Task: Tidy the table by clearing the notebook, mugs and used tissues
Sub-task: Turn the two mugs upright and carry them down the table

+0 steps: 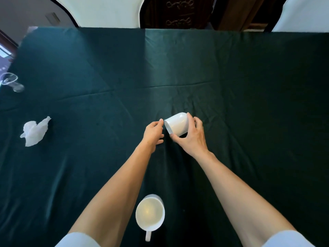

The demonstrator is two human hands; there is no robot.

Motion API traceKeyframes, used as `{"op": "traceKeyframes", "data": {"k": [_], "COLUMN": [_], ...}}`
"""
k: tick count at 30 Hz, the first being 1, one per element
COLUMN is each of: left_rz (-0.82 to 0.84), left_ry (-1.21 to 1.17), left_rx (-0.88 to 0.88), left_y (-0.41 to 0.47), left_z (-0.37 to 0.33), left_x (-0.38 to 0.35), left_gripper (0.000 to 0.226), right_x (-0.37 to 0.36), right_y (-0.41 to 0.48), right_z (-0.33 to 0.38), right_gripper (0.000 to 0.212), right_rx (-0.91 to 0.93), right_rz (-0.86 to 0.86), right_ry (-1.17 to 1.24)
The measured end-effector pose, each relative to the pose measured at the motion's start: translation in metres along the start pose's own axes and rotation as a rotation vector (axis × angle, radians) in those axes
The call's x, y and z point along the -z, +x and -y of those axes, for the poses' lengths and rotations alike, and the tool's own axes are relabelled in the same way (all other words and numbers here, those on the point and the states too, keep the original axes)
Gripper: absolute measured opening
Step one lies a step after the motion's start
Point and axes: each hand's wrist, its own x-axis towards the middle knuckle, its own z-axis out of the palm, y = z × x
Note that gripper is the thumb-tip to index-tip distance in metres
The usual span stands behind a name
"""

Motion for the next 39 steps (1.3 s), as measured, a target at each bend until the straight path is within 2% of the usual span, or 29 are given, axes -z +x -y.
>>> {"op": "traceKeyframes", "data": {"k": [6, 11, 14, 19, 20, 22, 26, 33, 39], "left_rz": [0.034, 0.037, 0.061, 0.126, 0.141, 0.162, 0.186, 0.230, 0.268], "left_ry": [-0.057, -0.069, -0.117, -0.226, -0.252, -0.288, -0.340, -0.374, -0.355], "left_rx": [0.020, -0.016, -0.086, -0.177, -0.197, -0.244, -0.337, -0.397, -0.422], "left_y": [-0.004, -0.020, -0.040, -0.086, -0.096, -0.117, -0.154, -0.206, -0.244], "left_z": [-0.003, -0.003, 0.000, 0.007, 0.009, 0.013, 0.028, 0.064, 0.106], "left_x": [-0.011, -0.006, 0.002, 0.021, 0.026, 0.033, 0.042, 0.049, 0.038], "left_gripper": [0.041, 0.026, 0.017, 0.022, 0.023, 0.024, 0.029, 0.030, 0.034], "right_x": [0.004, 0.014, 0.019, 0.030, 0.030, 0.034, 0.038, 0.040, 0.035], "right_y": [0.002, 0.001, -0.012, -0.050, -0.059, -0.079, -0.119, -0.189, -0.239], "right_z": [0.008, 0.015, 0.021, 0.041, 0.044, 0.051, 0.058, 0.052, 0.018], "right_gripper": [0.106, 0.101, 0.086, 0.069, 0.060, 0.024, 0.009, 0.035, 0.032], "right_rx": [-0.023, -0.167, -0.253, -0.248, -0.241, -0.206, -0.114, -0.062, -0.052], "right_rz": [0.005, 0.002, -0.003, 0.031, 0.036, 0.048, 0.107, 0.093, 0.104], "right_ry": [0.065, 0.211, 0.373, 0.630, 0.692, 0.787, 0.841, 0.864, 0.945]}}
